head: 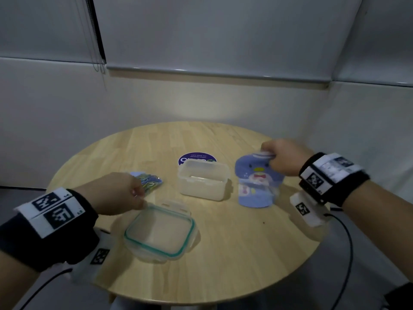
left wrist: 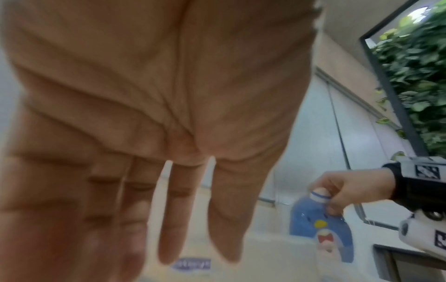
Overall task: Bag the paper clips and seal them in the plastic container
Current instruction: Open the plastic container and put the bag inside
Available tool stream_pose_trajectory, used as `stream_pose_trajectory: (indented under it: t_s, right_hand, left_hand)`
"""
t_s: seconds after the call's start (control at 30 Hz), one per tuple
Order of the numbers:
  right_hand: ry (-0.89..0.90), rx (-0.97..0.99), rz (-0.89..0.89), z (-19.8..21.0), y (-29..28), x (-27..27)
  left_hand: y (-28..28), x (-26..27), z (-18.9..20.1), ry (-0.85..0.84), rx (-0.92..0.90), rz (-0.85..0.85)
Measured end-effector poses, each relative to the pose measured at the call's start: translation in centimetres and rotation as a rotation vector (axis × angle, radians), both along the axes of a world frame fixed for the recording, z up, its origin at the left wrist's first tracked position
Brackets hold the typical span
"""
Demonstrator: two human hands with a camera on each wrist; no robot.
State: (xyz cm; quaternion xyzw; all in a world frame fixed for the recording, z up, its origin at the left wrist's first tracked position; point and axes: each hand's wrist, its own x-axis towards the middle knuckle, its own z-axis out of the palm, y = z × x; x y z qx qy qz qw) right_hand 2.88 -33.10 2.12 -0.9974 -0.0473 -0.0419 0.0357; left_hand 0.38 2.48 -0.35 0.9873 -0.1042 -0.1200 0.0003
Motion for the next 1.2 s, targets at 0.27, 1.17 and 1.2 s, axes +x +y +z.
stream_pose_trajectory:
  t_s: [0.27,1.17,1.2]
  right_hand:
    - [0.072,0.490,0.342,4.3,8.1,-0.7]
    - [0.405,-0.162,0.127,-4.7,-2.2,0.1]
    - [0.392,-0.139,0.121,-4.9,-2.3,-0.2]
  left_hand:
    - [-6.1,1.3,3.4,-0.089,-1.071,-0.194]
    - [-4.7,3.9,0.6,0.022,-1.384,0.180]
    - [-4.7,3.9,0.5,0.028,-1.386,0.179]
